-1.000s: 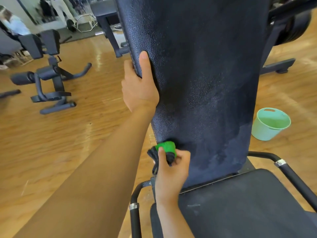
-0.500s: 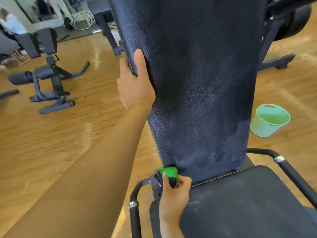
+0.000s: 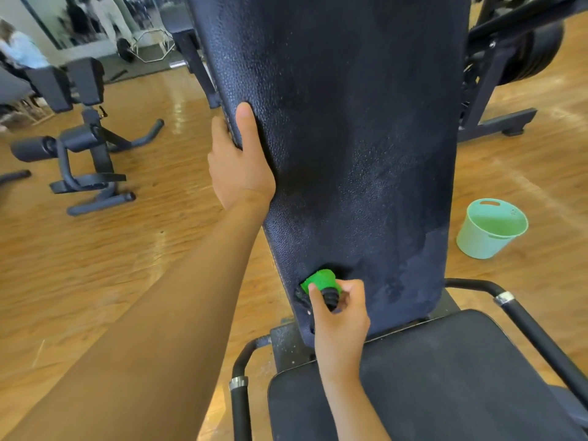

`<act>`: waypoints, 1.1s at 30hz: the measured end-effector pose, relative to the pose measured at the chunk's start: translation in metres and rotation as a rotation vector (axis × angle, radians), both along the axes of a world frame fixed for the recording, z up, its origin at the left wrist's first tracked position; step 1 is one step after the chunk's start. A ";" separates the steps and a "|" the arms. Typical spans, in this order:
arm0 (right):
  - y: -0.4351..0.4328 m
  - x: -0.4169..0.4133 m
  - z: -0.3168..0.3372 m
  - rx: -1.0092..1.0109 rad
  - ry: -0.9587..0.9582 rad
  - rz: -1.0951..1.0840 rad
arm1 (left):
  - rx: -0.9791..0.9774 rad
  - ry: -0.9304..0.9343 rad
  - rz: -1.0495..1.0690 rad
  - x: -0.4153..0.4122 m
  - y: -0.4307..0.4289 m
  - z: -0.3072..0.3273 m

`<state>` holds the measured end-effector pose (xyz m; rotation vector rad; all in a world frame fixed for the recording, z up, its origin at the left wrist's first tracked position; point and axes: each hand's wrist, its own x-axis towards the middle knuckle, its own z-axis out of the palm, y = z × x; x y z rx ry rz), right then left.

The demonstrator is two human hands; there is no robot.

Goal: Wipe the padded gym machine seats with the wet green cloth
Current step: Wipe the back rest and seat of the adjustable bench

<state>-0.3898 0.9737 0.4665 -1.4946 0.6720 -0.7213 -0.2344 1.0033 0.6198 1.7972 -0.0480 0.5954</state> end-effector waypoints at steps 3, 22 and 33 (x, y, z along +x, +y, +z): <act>0.000 -0.008 -0.016 -0.032 0.067 0.033 | -0.001 0.014 0.007 -0.001 0.002 0.003; -0.027 -0.022 -0.035 0.222 0.069 -0.117 | -0.062 0.178 0.021 -0.056 0.000 -0.118; -0.034 -0.018 -0.033 -0.007 0.097 0.013 | -0.024 0.159 0.043 -0.054 0.000 -0.118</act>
